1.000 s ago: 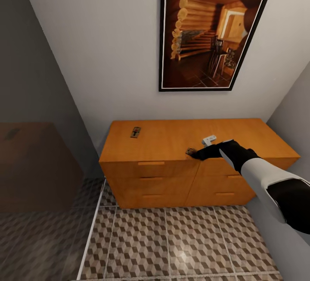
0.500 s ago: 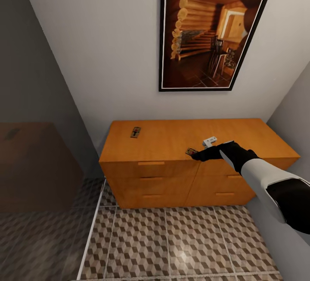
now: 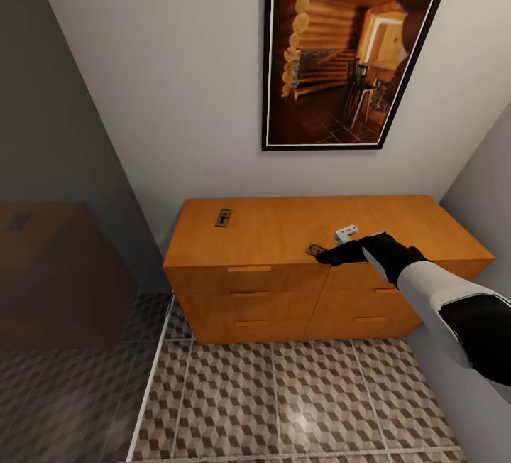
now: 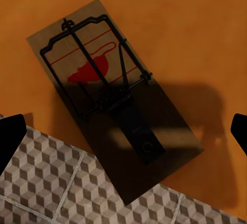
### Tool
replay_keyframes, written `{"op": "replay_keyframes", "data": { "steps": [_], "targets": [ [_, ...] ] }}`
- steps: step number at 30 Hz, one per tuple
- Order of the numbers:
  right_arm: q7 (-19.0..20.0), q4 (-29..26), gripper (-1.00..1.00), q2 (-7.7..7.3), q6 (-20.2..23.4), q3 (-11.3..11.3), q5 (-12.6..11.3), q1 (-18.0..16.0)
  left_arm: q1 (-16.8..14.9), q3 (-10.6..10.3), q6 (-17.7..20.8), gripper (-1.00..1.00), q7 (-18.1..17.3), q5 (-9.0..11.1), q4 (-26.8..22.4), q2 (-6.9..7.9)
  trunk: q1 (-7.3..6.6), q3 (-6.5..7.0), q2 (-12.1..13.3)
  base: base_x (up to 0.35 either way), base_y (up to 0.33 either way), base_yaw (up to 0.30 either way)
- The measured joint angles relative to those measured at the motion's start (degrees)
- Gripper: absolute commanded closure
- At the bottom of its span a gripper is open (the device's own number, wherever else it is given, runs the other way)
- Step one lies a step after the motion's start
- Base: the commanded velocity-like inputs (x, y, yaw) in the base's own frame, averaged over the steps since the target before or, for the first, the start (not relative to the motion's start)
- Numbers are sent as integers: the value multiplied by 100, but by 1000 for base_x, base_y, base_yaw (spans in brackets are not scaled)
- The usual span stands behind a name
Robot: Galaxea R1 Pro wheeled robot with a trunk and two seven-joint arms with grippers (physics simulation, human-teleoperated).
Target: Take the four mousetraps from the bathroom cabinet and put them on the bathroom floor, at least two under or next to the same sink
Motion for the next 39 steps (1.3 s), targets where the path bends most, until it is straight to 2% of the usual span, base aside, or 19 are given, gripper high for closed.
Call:
{"op": "replay_keyframes", "data": {
  "steps": [11,39],
  "targets": [
    [283,-21,-100,-45,0,1,9,0,0,0,1,-100,-2,0,2,0,0,-51,0,0,0,0],
    [332,-49,-100,-124,0,1,8,-1,0,0,1,-100,0,0,4,0,0,-57,0,0,0,0]
  ]
}}
